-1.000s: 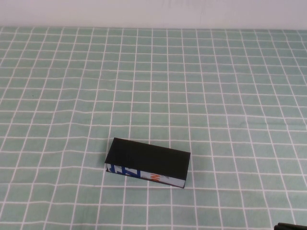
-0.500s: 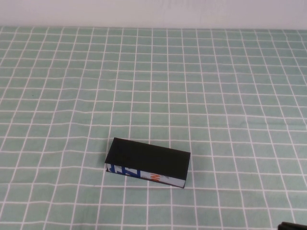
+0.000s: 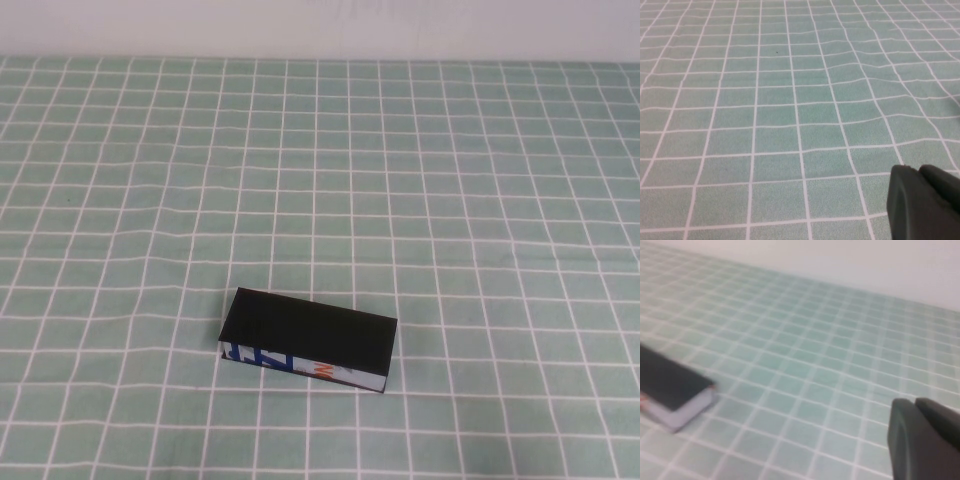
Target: Return glasses to glasses case
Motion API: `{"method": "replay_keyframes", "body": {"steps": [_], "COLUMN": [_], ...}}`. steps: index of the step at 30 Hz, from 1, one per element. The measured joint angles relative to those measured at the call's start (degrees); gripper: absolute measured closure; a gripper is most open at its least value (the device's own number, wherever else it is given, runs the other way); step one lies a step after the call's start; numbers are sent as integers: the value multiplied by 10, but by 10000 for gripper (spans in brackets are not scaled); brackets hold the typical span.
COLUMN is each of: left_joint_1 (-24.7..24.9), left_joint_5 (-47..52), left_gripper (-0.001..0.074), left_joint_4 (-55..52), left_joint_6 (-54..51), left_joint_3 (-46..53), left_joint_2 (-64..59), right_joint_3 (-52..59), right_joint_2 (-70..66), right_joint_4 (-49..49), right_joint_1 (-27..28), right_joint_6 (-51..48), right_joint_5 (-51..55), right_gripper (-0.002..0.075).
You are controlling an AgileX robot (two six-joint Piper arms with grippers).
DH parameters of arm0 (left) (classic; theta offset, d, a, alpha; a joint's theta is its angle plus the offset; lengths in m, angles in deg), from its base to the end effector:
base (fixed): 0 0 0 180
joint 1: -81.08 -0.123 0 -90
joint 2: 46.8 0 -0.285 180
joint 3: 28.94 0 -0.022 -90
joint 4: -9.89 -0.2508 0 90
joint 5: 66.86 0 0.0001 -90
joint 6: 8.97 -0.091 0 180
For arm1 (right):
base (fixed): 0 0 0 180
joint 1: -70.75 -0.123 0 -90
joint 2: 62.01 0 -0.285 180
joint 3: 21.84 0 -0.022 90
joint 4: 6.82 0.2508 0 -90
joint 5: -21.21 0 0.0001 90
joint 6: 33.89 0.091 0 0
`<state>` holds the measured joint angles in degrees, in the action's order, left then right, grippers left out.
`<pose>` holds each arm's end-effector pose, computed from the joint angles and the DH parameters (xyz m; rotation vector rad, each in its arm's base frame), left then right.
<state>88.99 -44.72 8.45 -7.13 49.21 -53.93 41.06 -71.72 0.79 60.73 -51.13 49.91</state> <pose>0.0518 -0.0063 0.1736 0.1146 1.8722 -0.0922 0.0393 0.0128 0.2494 -0.3604 1.7271 0.0494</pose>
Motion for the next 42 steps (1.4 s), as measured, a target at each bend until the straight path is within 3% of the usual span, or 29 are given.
{"method": "replay_keyframes", "body": {"steps": [9, 16, 42], "left_joint_1": [0, 0, 0], "left_joint_5": [0, 0, 0], "left_gripper": [741, 740, 740], "left_joint_4": [0, 0, -1], "left_joint_6": [0, 0, 0], "left_joint_3": [0, 0, 0], "left_joint_2": [0, 0, 0], "right_joint_3": [153, 159, 159], "right_joint_2": [18, 24, 24], "right_joint_4": [39, 49, 65], "right_joint_1": [19, 22, 22], "right_joint_6": [12, 10, 10], "right_joint_5": [-166, -86, -83], "right_gripper": [740, 740, 740]}}
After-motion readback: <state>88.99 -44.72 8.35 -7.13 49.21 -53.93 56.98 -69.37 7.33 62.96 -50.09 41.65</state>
